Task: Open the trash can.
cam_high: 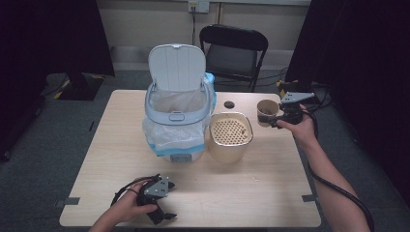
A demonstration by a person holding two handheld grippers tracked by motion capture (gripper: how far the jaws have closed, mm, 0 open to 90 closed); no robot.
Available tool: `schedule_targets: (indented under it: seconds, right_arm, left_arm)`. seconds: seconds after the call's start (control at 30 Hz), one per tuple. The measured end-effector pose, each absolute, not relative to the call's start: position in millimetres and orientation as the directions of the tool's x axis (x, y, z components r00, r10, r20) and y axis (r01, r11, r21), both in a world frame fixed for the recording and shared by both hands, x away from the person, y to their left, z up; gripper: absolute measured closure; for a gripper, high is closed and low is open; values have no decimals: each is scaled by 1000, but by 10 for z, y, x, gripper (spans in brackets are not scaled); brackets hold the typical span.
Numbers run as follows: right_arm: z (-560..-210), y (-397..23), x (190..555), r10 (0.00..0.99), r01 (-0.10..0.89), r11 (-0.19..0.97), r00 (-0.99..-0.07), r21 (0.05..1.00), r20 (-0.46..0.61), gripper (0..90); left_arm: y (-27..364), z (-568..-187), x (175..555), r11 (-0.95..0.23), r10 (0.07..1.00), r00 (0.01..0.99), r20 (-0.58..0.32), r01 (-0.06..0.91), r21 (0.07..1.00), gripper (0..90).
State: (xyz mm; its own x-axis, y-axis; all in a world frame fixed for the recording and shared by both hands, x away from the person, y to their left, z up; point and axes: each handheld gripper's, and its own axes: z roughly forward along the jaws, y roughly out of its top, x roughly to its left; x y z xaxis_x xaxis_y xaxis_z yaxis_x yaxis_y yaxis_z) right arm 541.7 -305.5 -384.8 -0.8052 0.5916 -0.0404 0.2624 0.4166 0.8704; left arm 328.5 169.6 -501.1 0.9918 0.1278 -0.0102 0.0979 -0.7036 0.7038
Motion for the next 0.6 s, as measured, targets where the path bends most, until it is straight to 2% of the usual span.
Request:
schedule_targets:
  seconds: [0.6]
  right_arm:
    - [-3739, -2912, 5673, 587, 235, 429, -806, 872, -72, 272]
  left_arm:
    - [1691, -5017, 3278, -693, 140, 990, -15, 109, 713, 0]
